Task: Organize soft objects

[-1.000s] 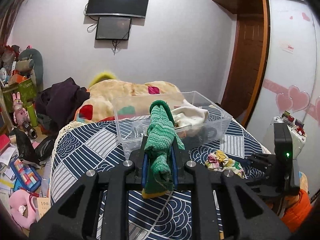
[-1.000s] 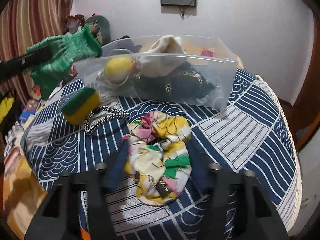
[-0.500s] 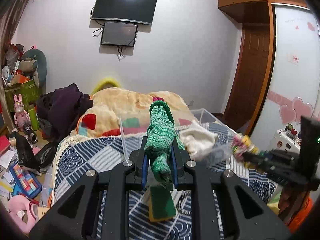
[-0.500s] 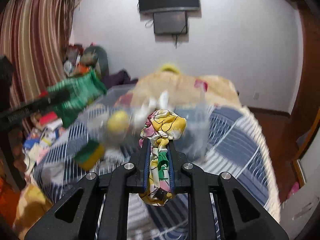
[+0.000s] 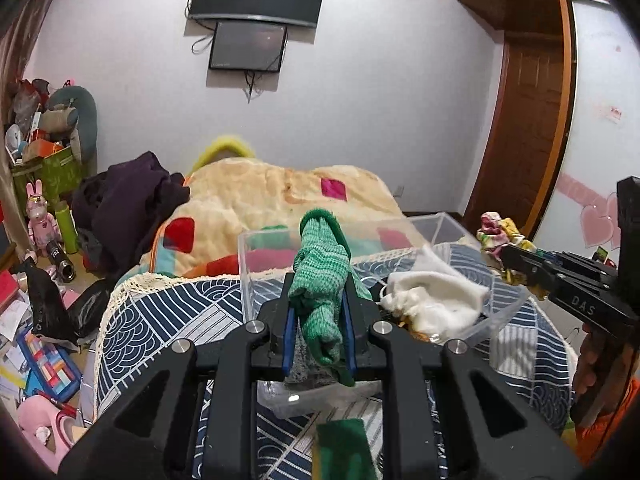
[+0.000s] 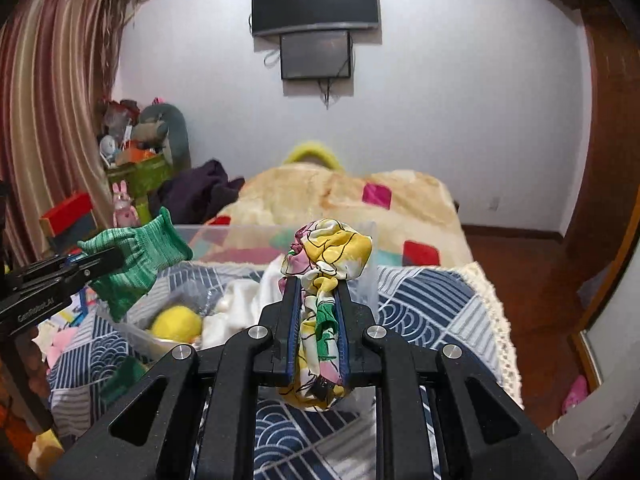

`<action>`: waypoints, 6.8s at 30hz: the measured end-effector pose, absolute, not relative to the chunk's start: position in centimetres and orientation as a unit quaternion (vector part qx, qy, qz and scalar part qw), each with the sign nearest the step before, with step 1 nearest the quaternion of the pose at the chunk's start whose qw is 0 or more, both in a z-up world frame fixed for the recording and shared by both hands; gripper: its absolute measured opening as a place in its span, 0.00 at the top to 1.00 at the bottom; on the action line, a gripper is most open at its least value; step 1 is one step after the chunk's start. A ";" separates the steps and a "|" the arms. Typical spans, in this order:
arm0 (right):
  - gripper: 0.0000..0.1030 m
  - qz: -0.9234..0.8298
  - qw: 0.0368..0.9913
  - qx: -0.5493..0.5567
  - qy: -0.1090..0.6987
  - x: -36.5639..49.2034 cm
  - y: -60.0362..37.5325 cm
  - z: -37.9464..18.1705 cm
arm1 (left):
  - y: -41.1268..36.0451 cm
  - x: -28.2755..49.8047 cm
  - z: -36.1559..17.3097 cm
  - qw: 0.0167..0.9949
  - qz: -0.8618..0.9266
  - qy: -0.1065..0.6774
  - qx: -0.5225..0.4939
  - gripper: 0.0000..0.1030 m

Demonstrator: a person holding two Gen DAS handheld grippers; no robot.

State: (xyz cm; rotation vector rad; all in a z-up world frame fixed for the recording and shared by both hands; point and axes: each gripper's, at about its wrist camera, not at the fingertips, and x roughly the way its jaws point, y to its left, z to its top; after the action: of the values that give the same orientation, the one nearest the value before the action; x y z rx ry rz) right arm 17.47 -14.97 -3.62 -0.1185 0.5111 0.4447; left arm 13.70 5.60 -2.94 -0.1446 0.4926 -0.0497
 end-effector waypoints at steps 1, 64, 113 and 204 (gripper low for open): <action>0.86 0.219 0.939 -0.063 0.259 18.0 -14.6 -4.0 | 5.6 14.0 -3.2 0.966 -0.023 0.247 -0.070 0.82; 0.87 0.348 0.861 -0.125 0.349 12.5 -8.9 -11.5 | 2.6 7.9 -11.2 0.930 -0.078 0.355 -0.056 0.64; 0.88 0.266 0.909 -0.137 0.291 18.7 -9.3 -5.8 | 3.0 16.8 -5.7 0.950 -0.054 0.308 -0.020 0.64; 0.00 0.277 0.952 -0.030 0.125 6.1 -17.4 -0.7 | -0.6 0.2 0.2 0.991 -0.050 0.120 -0.030 0.05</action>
State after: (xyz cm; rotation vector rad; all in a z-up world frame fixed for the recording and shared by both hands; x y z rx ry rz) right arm 6.05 -17.37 -0.74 -0.0605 0.2547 0.5640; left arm 0.19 -0.64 0.19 -0.0604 0.2397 -0.1005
